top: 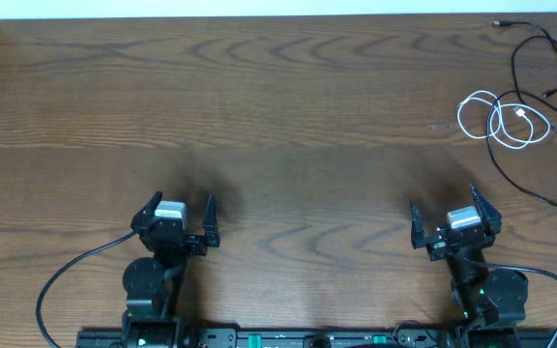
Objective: Untangle cables
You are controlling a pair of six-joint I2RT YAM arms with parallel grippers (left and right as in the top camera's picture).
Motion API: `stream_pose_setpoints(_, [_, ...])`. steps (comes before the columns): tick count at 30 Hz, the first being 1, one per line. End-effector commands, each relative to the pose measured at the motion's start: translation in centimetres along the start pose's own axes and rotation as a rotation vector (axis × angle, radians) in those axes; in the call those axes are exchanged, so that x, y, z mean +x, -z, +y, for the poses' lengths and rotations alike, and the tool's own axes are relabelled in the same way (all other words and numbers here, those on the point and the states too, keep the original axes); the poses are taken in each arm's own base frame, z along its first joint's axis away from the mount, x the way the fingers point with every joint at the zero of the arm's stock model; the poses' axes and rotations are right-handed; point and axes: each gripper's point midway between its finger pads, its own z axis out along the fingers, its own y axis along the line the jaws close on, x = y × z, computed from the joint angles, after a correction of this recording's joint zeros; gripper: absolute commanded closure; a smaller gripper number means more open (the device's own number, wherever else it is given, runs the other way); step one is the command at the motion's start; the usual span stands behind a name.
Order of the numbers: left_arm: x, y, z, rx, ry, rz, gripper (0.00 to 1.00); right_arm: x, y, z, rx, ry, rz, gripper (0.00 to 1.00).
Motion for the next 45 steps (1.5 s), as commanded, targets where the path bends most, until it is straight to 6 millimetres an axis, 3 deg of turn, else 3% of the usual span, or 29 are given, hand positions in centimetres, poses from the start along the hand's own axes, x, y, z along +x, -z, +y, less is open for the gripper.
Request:
stream_pose_setpoints(1, [0.5,0.3,0.1,-0.007,-0.028,0.012,0.02,0.1,0.0,0.0,-0.003,-0.014,0.003,0.01])
stream_pose_setpoints(2, [1.2,0.4,0.1,-0.006,-0.025,0.038,0.02,0.1,0.0,0.0,-0.003,-0.014,0.003,0.01])
stream_pose_setpoints(8, [-0.3,0.9,0.0,-0.005,-0.028,-0.029,0.02,0.1,0.0,0.0,-0.003,-0.014,0.003,0.01])
stream_pose_setpoints(45, [-0.1,0.8,0.0,-0.005,-0.027,-0.019,0.02,0.1,0.0,0.0,-0.003,-0.014,0.003,0.01])
